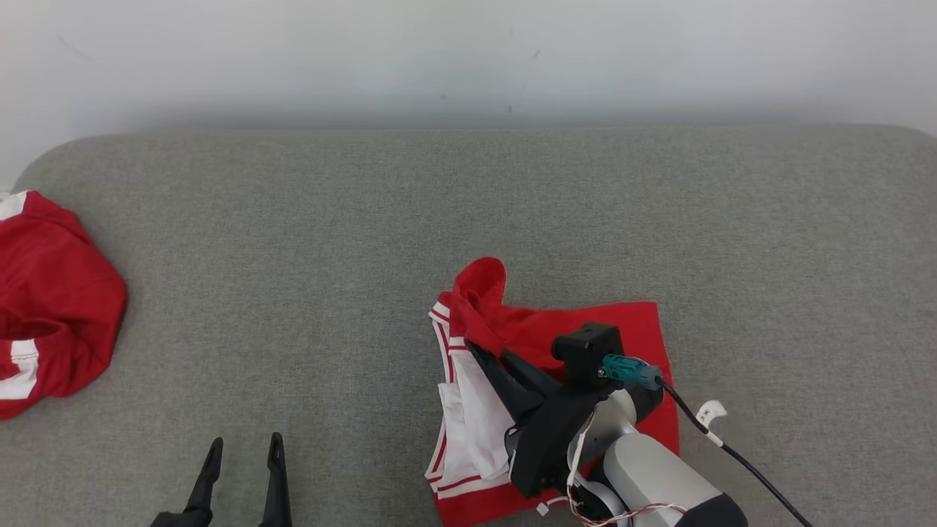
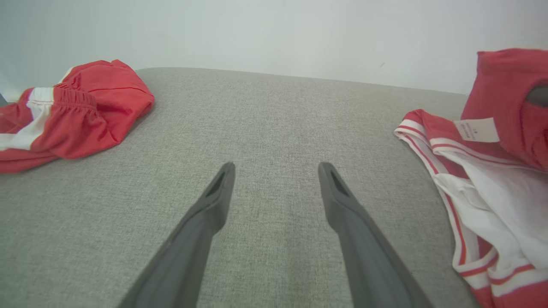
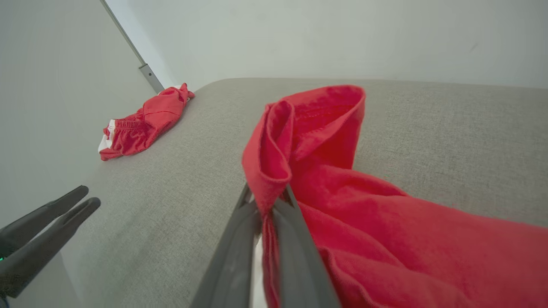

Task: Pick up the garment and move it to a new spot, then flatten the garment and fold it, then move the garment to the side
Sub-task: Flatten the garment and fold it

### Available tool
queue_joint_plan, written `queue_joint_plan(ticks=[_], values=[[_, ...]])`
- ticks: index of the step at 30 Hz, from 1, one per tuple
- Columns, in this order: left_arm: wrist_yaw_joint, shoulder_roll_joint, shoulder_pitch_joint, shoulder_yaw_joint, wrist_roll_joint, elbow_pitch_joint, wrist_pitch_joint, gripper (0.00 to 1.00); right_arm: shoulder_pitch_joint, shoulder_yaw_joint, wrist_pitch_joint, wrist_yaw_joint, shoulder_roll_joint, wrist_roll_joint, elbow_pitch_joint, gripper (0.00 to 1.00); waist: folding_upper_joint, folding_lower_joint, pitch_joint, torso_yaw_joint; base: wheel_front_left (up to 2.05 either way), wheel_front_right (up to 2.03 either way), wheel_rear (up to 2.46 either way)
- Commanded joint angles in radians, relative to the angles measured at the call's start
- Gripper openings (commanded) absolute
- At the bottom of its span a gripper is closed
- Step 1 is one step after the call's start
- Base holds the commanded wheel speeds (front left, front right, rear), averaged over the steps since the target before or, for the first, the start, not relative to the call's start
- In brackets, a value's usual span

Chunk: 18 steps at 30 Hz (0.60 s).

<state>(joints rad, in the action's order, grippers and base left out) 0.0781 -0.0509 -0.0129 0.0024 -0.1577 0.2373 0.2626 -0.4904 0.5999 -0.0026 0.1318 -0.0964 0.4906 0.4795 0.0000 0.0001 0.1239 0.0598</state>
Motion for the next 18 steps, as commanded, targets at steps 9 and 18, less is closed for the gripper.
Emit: queue_joint_plan(ticks=[9, 18], values=[[-0.010, 0.001, 0.005, -0.003, -0.015, 0.012, 0.003, 1.00, -0.046, 0.024, -0.087, -0.002, 0.037, 0.018, 0.130, 1.00, 0.0000, -0.0001, -0.002, 0.021, 0.00, 0.00, 0.00], [-0.012, 0.001, -0.018, 0.018, -0.002, 0.009, 0.003, 1.00, -0.039, -0.040, -0.220, -0.002, -0.050, 0.028, 0.075, 1.00, 0.0000, -0.0001, -0.022, -0.001, 0.00, 0.00, 0.00]])
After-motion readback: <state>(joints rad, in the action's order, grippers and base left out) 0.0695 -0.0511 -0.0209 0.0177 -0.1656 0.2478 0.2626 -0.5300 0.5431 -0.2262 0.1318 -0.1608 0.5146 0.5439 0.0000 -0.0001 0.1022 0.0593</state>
